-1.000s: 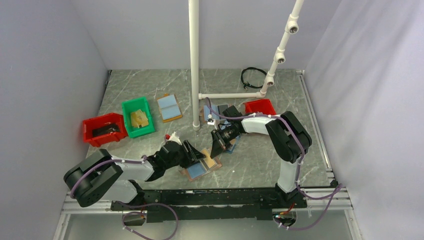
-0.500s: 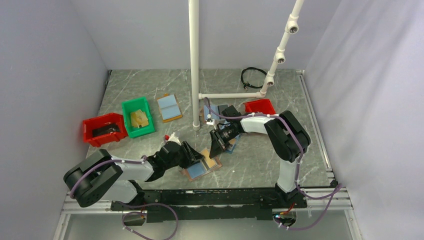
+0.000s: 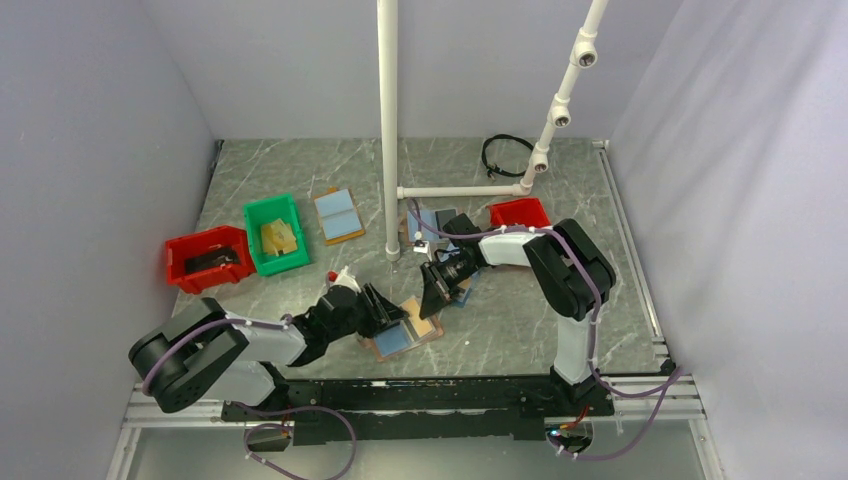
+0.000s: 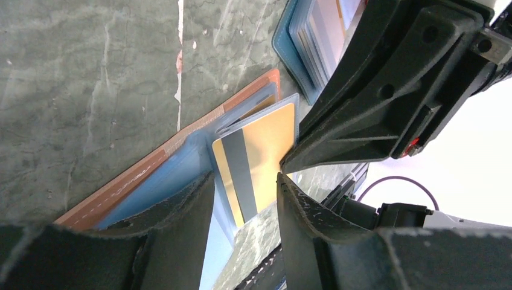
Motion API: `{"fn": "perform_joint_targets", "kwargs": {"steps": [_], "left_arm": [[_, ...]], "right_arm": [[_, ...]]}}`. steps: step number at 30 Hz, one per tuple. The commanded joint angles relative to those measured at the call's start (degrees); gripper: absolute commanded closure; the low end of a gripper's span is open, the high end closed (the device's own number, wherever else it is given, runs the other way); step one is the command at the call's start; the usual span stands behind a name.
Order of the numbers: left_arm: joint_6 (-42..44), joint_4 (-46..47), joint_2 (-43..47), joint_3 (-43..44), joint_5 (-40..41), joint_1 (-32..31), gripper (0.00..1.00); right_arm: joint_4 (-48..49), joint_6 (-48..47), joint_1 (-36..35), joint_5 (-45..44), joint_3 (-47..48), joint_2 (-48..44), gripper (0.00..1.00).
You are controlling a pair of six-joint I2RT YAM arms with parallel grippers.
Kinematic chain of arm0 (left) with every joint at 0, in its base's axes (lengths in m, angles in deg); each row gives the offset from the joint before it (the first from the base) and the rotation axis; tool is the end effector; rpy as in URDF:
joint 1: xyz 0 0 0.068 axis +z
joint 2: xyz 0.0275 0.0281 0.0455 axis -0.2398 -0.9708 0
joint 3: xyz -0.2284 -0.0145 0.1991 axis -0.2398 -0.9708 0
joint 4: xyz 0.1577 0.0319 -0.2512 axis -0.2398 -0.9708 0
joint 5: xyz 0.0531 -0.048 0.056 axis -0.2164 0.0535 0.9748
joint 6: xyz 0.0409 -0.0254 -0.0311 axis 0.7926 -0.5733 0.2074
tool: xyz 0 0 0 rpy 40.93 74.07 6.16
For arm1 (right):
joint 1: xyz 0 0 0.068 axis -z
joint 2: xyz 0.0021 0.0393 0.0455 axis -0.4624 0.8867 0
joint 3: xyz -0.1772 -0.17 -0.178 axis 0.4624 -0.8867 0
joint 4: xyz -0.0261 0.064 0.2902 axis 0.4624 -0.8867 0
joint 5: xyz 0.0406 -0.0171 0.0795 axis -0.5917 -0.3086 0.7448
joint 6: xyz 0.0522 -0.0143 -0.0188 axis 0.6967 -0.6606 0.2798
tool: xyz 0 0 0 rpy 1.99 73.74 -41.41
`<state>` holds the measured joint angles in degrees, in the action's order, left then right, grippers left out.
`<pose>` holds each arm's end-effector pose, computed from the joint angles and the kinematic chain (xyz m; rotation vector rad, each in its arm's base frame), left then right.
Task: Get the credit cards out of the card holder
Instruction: Remove the credit card from the card holder.
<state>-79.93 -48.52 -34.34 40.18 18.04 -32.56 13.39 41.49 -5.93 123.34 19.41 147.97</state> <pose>0.1509 -0.1623 0.1091 -0.5301 2.3250 -1.2362 0.2945 0.2359 0.1121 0.9118 -2.5156 -1.5301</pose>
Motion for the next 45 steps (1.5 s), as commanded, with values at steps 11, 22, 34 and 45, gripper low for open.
{"fn": "perform_joint_targets", "kwargs": {"steps": [11,22,34,45], "left_arm": [[3.5,8.4,3.7,-3.7,-1.0,0.5,0.42],[6.2,-2.9,14.3,-2.3,0.9,0.5,0.41],[5.3,6.1,6.8,-1.8,-1.4,0.8,0.39],[2.7,19.2,-2.4,-1.0,-5.3,0.8,0.55]], "right_arm": [[3.5,2.8,1.4,12.0,0.4,-2.1,1.00],[4.2,3.5,3.0,13.6,0.0,-2.5,1.00],[3.9,3.1,3.2,13.7,0.1,-2.5,1.00],[4.0,2.9,3.2,14.9,0.0,-2.5,1.00]]}}
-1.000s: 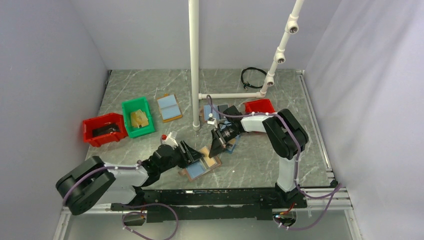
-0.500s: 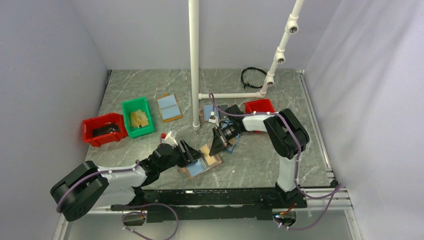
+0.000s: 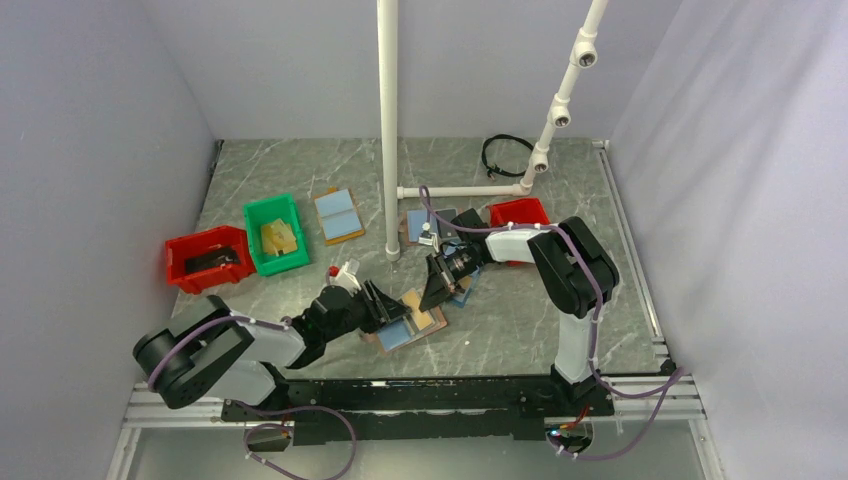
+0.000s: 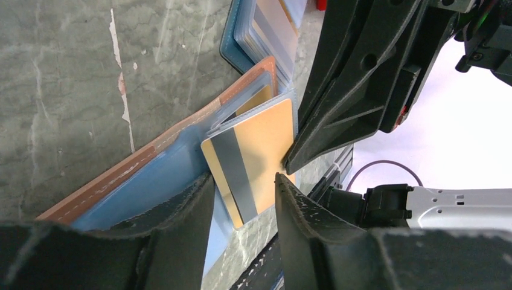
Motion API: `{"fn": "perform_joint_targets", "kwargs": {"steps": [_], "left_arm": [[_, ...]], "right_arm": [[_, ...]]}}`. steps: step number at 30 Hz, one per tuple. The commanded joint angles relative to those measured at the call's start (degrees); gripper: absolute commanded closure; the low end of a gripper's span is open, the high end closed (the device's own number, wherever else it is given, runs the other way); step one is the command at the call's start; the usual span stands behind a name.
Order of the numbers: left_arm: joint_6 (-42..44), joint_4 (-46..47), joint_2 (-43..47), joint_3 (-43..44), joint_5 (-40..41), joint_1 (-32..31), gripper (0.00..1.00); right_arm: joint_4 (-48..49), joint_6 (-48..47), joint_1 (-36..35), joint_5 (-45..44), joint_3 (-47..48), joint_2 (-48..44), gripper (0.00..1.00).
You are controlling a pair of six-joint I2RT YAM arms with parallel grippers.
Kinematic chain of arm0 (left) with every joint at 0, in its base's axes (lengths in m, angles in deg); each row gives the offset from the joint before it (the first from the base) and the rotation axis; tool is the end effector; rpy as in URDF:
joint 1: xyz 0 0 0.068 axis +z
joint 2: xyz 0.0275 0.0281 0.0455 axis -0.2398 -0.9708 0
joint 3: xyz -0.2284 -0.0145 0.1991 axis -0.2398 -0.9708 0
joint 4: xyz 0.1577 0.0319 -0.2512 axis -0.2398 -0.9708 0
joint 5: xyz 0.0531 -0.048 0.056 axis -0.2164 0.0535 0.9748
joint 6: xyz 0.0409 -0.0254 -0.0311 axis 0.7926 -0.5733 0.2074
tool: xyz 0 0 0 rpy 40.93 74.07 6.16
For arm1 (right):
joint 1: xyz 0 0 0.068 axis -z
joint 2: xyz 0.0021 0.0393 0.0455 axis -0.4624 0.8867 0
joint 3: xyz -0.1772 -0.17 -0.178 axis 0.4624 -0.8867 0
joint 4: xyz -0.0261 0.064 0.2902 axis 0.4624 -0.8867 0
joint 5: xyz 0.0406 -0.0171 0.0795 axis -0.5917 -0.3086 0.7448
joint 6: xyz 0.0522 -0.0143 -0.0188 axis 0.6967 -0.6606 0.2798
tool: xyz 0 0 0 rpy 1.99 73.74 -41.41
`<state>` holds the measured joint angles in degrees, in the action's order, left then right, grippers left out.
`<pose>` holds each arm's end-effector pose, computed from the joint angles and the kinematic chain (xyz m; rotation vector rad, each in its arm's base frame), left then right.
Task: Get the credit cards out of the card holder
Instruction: Remove the credit card from the card holder.
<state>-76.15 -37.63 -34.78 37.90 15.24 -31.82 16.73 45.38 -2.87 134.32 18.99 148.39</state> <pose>0.1500 -0.1601 0.1165 -0.3967 2.2049 -1.3548 0.3057 0.2233 0.1159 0.7878 -2.3644 -1.7491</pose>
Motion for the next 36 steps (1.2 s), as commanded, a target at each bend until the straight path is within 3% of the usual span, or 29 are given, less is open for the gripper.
{"fn": "perform_joint_targets", "kwargs": {"steps": [1,7,10,19,29,36], "left_arm": [[-1.2,9.2,-2.3,1.1,-2.6,0.1,0.57],[-1.1,9.6,-0.8,0.9,-3.1,0.2,0.76],[-0.4,7.7,1.3,1.1,-3.0,0.1,0.78],[4.1,6.4,6.4,1.5,-4.8,0.1,0.76],[6.5,6.3,4.2,4.0,-8.8,0.1,0.76],[5.3,13.7,-0.7,3.1,-8.4,0.0,0.64]], "right_arm": [[0.6,-1.0,0.1,3.6,0.5,-2.8,1.00],[-0.3,-1.5,0.1,1.4,0.7,-2.5,1.00],[-0.8,-1.9,0.1,1.3,1.0,-2.3,1.00],[-3.4,-4.8,0.1,4.3,2.1,-1.3,1.00],[-8.1,-11.3,0.1,6.0,3.7,-1.2,1.00],[-7.0,-10.8,0.2,11.2,3.2,-2.3,1.00]]}}
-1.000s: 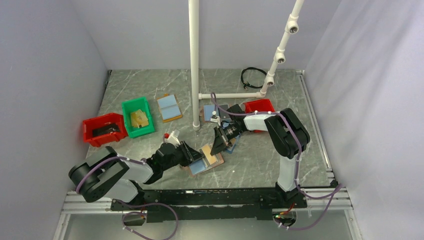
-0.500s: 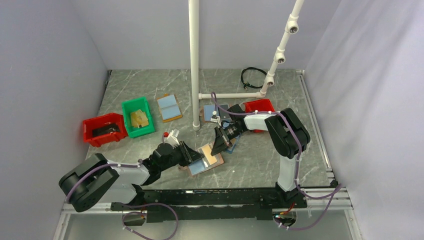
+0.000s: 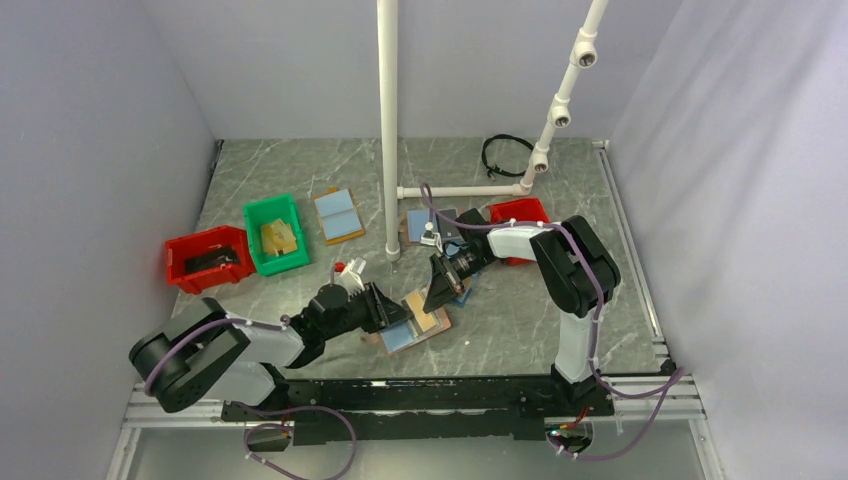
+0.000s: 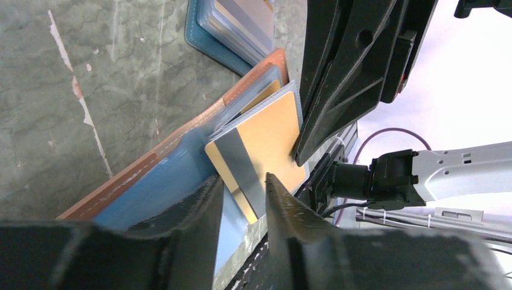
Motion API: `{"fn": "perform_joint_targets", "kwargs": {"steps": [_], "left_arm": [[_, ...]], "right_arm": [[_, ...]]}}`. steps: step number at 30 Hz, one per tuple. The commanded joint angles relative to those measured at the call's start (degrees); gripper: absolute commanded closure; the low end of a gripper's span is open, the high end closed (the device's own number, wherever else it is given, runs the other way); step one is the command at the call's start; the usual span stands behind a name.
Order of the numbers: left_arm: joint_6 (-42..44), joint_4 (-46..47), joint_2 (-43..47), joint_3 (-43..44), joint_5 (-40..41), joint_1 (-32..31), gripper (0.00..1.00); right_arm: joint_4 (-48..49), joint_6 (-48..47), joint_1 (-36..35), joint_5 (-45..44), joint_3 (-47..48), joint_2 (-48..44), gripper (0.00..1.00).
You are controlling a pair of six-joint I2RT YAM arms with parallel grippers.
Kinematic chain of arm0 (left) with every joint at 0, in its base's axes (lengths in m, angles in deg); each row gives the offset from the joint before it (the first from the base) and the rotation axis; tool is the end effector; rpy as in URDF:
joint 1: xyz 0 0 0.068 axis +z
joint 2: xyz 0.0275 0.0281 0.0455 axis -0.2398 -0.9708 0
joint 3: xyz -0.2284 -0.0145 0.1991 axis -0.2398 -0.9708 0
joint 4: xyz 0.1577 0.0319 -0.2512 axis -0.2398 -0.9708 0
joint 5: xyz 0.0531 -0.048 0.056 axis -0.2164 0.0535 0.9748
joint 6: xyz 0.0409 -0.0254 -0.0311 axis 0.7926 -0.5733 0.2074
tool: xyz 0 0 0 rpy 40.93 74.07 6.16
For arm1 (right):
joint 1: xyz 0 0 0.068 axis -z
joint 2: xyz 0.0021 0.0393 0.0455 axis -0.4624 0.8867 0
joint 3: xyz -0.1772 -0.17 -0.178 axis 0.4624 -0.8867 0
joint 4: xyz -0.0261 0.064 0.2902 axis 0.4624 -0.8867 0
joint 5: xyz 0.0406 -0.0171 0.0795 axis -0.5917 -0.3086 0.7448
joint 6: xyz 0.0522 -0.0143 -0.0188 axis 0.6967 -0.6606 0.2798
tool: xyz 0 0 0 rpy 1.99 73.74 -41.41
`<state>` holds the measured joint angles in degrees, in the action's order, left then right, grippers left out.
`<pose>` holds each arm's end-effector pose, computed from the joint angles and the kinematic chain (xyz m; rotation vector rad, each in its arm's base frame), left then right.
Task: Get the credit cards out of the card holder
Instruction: Remove the credit card from the card holder.
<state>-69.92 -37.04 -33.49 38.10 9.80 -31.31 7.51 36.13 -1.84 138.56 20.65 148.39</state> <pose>0.1492 -0.1619 0.1233 -0.2045 2.1928 -1.3954 0.3036 0.2155 0.1221 0.8380 -2.2735 -1.8069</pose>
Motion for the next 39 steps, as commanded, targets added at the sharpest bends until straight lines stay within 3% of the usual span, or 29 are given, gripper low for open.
{"fn": "perform_joint_targets", "kwargs": {"steps": [1,6,16,21,26,39], "left_arm": [[-1.6,14.9,-2.9,2.3,-2.6,-0.6,0.61],[-3.8,20.4,-5.2,1.1,-2.1,-0.7,0.53],[-7.9,25.5,-6.1,2.6,-1.7,-2.2,0.55],[-6.5,20.6,-2.0,3.4,-1.6,-2.7,0.47],[-5.9,15.2,2.0,4.6,-1.1,-3.1,0.47],[-8.7,18.0,0.7,4.0,-1.4,-3.2,0.43]], "right_arm": [[2.8,-1.2,-0.8,7.5,1.2,-2.9,1.00],[4.9,0.5,0.3,9.7,0.4,-4.8,1.00],[7.5,2.3,3.1,9.5,-0.9,-6.9,1.00],[8.8,4.9,4.0,9.6,-1.6,-7.3,1.00],[9.1,5.2,4.1,10.2,-1.6,-7.5,1.00],[9.5,5.5,4.5,11.1,-1.7,-8.1,1.00]]}}
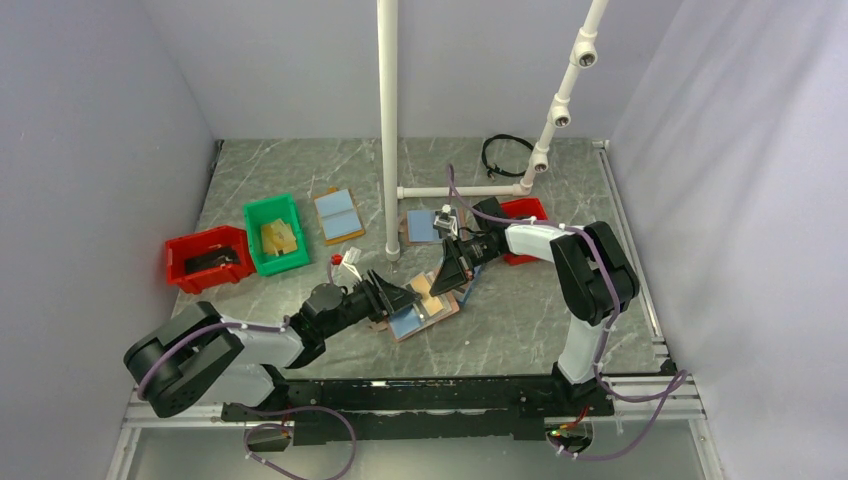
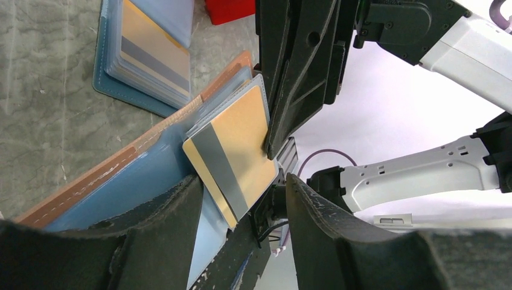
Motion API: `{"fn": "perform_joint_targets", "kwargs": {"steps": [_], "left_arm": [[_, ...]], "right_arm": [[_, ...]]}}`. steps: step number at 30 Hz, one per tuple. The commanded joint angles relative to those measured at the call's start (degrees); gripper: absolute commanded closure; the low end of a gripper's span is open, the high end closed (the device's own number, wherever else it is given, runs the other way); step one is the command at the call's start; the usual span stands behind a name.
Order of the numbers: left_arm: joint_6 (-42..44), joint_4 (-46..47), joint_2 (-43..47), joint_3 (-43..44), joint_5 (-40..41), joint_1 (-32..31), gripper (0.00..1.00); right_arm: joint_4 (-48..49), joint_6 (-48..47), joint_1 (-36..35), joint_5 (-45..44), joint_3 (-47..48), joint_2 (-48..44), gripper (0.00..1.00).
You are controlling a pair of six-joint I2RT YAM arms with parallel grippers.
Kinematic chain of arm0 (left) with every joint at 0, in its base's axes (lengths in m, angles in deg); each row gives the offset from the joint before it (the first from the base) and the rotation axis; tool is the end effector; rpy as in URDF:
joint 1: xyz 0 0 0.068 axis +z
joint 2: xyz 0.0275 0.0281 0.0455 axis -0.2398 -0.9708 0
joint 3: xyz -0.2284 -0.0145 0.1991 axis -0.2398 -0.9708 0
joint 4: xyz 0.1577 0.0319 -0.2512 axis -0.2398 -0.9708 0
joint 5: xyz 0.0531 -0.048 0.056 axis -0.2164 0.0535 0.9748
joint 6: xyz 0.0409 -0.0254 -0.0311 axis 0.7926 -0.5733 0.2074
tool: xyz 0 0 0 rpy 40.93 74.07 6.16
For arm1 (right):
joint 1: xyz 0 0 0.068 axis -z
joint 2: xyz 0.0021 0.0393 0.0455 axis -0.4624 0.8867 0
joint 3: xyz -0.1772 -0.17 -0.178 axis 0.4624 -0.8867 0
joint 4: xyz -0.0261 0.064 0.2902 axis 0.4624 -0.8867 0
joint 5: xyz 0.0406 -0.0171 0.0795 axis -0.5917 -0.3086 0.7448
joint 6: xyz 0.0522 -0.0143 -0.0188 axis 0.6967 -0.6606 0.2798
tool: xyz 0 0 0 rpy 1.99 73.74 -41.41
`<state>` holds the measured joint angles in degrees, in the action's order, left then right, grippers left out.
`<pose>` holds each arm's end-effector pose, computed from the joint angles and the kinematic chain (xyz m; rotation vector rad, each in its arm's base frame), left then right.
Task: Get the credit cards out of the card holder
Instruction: Remove the credit card from the card holder.
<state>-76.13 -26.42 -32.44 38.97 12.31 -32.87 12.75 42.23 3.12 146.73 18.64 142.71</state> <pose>0.1520 -0.1711 0.1517 -0.2679 1.9752 -1.5837 0.3154 0.1872 0.1551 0.7689 -2.2027 -2.0287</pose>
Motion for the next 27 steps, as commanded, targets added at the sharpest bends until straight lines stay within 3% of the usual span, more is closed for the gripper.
{"fn": "perform_joint_targets", "kwargs": {"steps": [1,14,27], "left_arm": [[-2.7,7.6,-0.5,3.0,-3.9,-1.6,0.42],[-4.5,7.7,0.5,2.2,-1.5,-1.9,0.39],[-4.5,10.5,1.5,0.8,1.0,-1.9,0.60]], "right_arm": [[4.2,-0.7,-0.4,2.8,0.3,-2.4,1.00],[6.0,1.1,-0.4,2.6,-0.6,-2.4,1.00],[5.1,1.1,-2.4,-1.0,-0.3,-0.1,1.00]]}}
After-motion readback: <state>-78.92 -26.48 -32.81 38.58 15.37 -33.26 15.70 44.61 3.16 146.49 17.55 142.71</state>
